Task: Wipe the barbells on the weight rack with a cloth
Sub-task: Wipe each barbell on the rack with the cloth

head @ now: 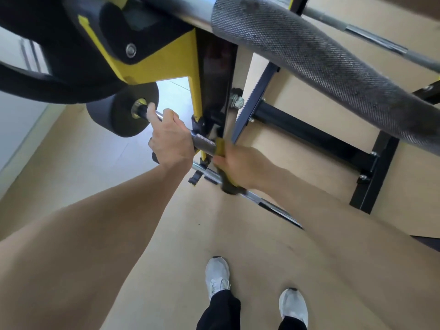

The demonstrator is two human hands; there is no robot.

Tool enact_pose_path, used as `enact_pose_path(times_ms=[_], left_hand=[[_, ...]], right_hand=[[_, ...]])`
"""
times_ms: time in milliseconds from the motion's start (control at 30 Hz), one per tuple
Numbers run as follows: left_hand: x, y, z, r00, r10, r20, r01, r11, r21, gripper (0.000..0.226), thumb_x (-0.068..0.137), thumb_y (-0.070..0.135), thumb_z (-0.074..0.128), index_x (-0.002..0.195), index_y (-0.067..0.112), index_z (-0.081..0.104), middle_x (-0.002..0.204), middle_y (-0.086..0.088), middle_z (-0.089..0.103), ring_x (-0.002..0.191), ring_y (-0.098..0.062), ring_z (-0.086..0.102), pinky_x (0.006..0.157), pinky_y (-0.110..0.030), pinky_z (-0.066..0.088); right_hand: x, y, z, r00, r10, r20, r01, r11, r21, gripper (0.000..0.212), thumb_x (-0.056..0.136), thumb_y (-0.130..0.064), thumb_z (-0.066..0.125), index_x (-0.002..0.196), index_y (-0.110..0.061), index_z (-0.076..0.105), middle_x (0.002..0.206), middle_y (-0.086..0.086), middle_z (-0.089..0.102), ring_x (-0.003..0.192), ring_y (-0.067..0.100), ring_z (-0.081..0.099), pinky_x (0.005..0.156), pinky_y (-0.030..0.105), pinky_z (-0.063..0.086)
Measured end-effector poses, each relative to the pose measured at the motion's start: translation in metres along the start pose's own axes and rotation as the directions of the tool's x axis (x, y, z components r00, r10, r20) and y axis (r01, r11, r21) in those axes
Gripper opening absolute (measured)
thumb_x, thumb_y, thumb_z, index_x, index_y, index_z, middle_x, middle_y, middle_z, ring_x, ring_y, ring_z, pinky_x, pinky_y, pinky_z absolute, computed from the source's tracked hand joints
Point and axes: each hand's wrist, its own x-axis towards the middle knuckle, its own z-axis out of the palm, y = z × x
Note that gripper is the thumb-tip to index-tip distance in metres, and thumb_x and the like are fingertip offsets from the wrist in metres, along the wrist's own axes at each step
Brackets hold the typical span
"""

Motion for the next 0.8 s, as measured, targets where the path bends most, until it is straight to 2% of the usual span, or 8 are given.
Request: enact_pose_path(times_ms=[100, 200, 333, 400, 467, 567, 700, 800], left_hand=[[0.000, -0.002, 0.002, 1.000, 0.007, -0.011, -0.006, 0.999, 0.045, 0.024, 0.106, 0.021, 0.038, 0.119, 0.011, 0.056, 0.157, -0.009, 0.030, 0.115, -0.028, 0.061, 0.091, -0.041, 0.054], [0.000, -0.001, 0.002, 1.000, 0.001, 0.010, -0.001, 1.000, 0.007, 0.026, 0.106, 0.016, 0.040, 0.125, 0.007, 0.054, 0.153, -0.011, 0.034, 0.117, -0.030, 0.060, 0.091, -0.045, 0.054], [0.001, -0.002, 0.001, 1.000, -0.005, 0.024, 0.006, 0.999, -0.040, 0.023, 0.104, 0.015, 0.044, 0.122, 0.007, 0.056, 0.153, -0.010, 0.033, 0.107, -0.029, 0.063, 0.089, -0.045, 0.055], [0.002, -0.003, 0.003, 1.000, -0.001, 0.022, 0.002, 0.999, -0.041, 0.020, 0.105, 0.018, 0.045, 0.120, 0.009, 0.055, 0.155, -0.009, 0.031, 0.108, -0.028, 0.064, 0.089, -0.045, 0.057], [0.002, -0.003, 0.003, 1.000, -0.001, 0.024, 0.002, 0.999, -0.047, 0.021, 0.105, 0.020, 0.045, 0.121, 0.011, 0.054, 0.156, -0.008, 0.031, 0.107, -0.026, 0.064, 0.089, -0.044, 0.057], [0.001, -0.001, 0.001, 0.999, 0.003, 0.034, -0.003, 1.000, -0.012, 0.022, 0.104, 0.021, 0.044, 0.122, 0.011, 0.053, 0.157, -0.009, 0.030, 0.109, -0.027, 0.063, 0.091, -0.043, 0.056], [-0.003, 0.002, -0.002, 1.000, 0.013, 0.028, -0.015, 0.999, 0.044, 0.025, 0.105, 0.019, 0.040, 0.123, 0.008, 0.054, 0.158, -0.010, 0.028, 0.117, -0.030, 0.059, 0.097, -0.043, 0.051], [-0.006, 0.004, -0.003, 0.999, 0.018, 0.031, -0.019, 0.999, 0.033, 0.027, 0.105, 0.016, 0.042, 0.127, 0.005, 0.053, 0.156, -0.011, 0.030, 0.121, -0.031, 0.056, 0.098, -0.046, 0.050]], right_hand=[[0.035, -0.023, 0.009, 0.998, 0.018, -0.068, -0.021, 0.999, -0.033, 0.039, 0.104, -0.048, 0.035, 0.119, -0.013, 0.043, 0.088, 0.005, 0.057, 0.072, 0.029, 0.058, 0.062, 0.033, 0.038], [-0.004, 0.002, 0.010, 0.997, -0.039, -0.061, 0.033, 0.994, -0.106, 0.039, 0.104, -0.038, 0.043, 0.130, -0.010, 0.037, 0.099, 0.011, 0.060, 0.075, 0.034, 0.064, 0.059, 0.037, 0.042], [-0.085, 0.053, 0.002, 0.988, 0.152, 0.037, -0.145, 0.978, -0.147, 0.041, 0.102, -0.048, 0.036, 0.130, -0.017, 0.036, 0.095, -0.001, 0.048, 0.068, 0.024, 0.048, 0.062, 0.035, 0.038], [-0.091, 0.056, 0.001, 0.980, 0.196, 0.045, -0.186, 0.967, -0.173, 0.035, 0.102, -0.046, 0.040, 0.120, -0.017, 0.038, 0.092, -0.003, 0.048, 0.069, 0.025, 0.053, 0.062, 0.036, 0.041], [-0.070, 0.040, -0.002, 0.986, 0.162, 0.044, -0.154, 0.976, -0.156, 0.027, 0.102, -0.035, 0.048, 0.115, -0.017, 0.032, 0.091, 0.002, 0.053, 0.073, 0.031, 0.062, 0.064, 0.038, 0.048], [-0.017, 0.003, 0.003, 0.996, 0.060, -0.060, -0.065, 0.994, -0.083, 0.029, 0.102, -0.033, 0.049, 0.119, -0.013, 0.036, 0.093, 0.006, 0.056, 0.072, 0.033, 0.062, 0.061, 0.036, 0.042], [0.019, -0.022, 0.015, 0.979, -0.053, -0.196, -0.004, 0.959, -0.282, 0.040, 0.104, -0.038, 0.045, 0.129, -0.008, 0.042, 0.107, 0.012, 0.063, 0.085, 0.032, 0.067, 0.058, 0.036, 0.038], [-0.030, 0.002, 0.018, 0.975, -0.134, -0.179, 0.051, 0.913, -0.405, 0.059, 0.096, -0.027, 0.056, 0.146, -0.010, 0.031, 0.112, 0.017, 0.057, 0.083, 0.030, 0.060, 0.062, 0.035, 0.043]])
